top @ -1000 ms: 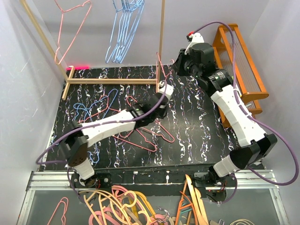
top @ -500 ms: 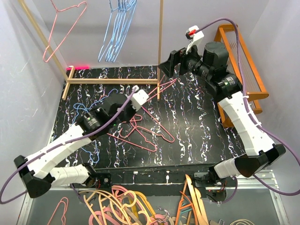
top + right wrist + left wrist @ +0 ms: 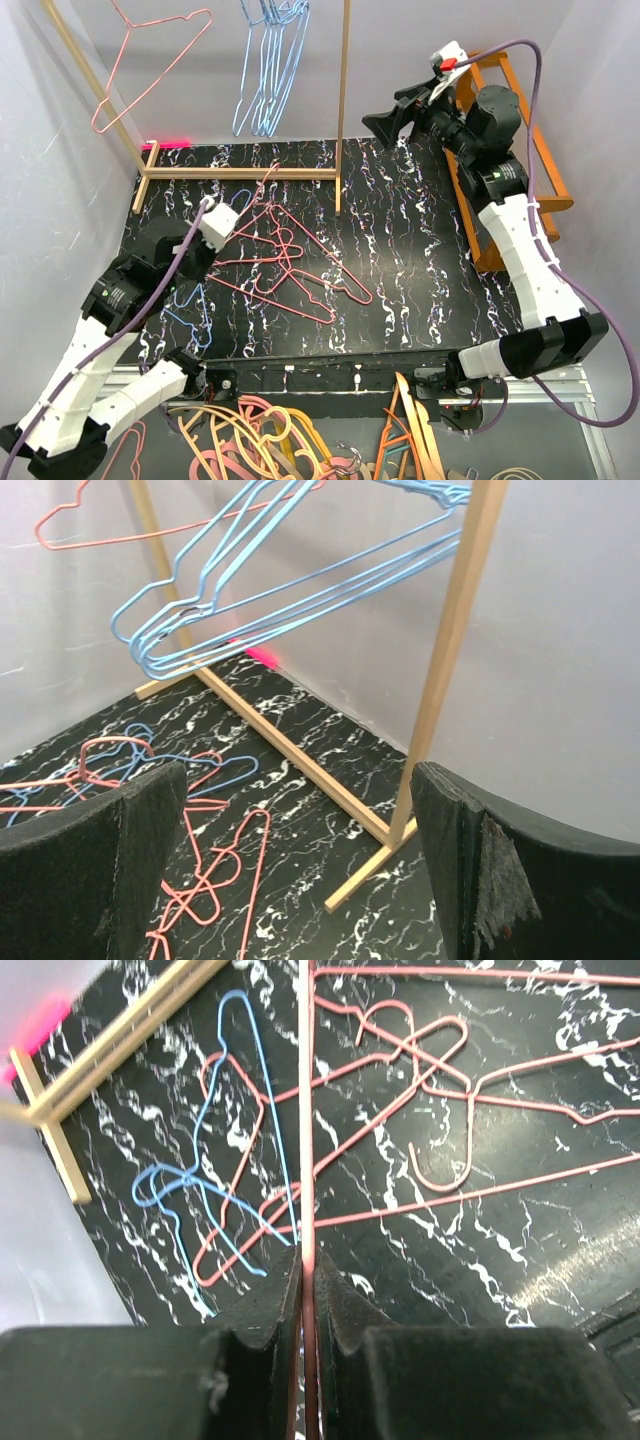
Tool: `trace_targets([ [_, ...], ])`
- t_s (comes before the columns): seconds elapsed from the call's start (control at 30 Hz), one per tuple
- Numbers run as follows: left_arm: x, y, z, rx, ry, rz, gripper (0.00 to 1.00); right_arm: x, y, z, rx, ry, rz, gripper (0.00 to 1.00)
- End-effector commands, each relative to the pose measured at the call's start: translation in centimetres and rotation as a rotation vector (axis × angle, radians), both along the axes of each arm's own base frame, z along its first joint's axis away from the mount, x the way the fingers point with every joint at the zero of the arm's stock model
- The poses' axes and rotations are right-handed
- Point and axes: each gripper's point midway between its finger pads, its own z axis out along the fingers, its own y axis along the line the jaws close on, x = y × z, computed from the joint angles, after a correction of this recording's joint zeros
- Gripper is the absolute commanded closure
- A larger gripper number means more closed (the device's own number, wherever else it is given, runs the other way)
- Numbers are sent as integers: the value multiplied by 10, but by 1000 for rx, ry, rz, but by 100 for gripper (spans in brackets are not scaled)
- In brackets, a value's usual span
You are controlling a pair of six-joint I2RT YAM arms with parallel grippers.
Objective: Organize the hangers
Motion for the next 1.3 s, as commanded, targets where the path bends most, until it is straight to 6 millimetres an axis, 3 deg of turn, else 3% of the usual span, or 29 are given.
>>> trace_targets([
  [0.0, -24, 34, -22, 21, 124, 137, 100, 8, 14, 6, 47, -7, 87, 0],
  [0.13, -34, 38, -31, -90, 200, 197, 100, 26, 13, -20, 11, 47, 105, 1],
  [0.4, 12, 41, 10, -363, 160, 357, 100, 40, 16, -78, -72, 137, 135, 1],
  [0.57, 41, 51, 28, -416, 102, 398, 100, 36, 13, -96, -98, 156, 133, 1],
  [0.73, 54, 65, 35, -408, 50, 438, 100, 32, 9, -108, -103, 172, 122, 1],
  [0.9, 90, 79, 81, -403, -100, 446, 100, 29, 6, -117, -94, 184, 104, 1],
  [1.03, 119, 90, 142, -426, -267, 454, 100, 27, 5, -121, -94, 190, 95, 1],
  [1.13, 135, 97, 177, -434, -351, 455, 100, 27, 3, -123, -95, 194, 84, 1],
  [1.27, 155, 105, 198, -421, -424, 462, 100, 24, 3, -127, -96, 203, 88, 1],
])
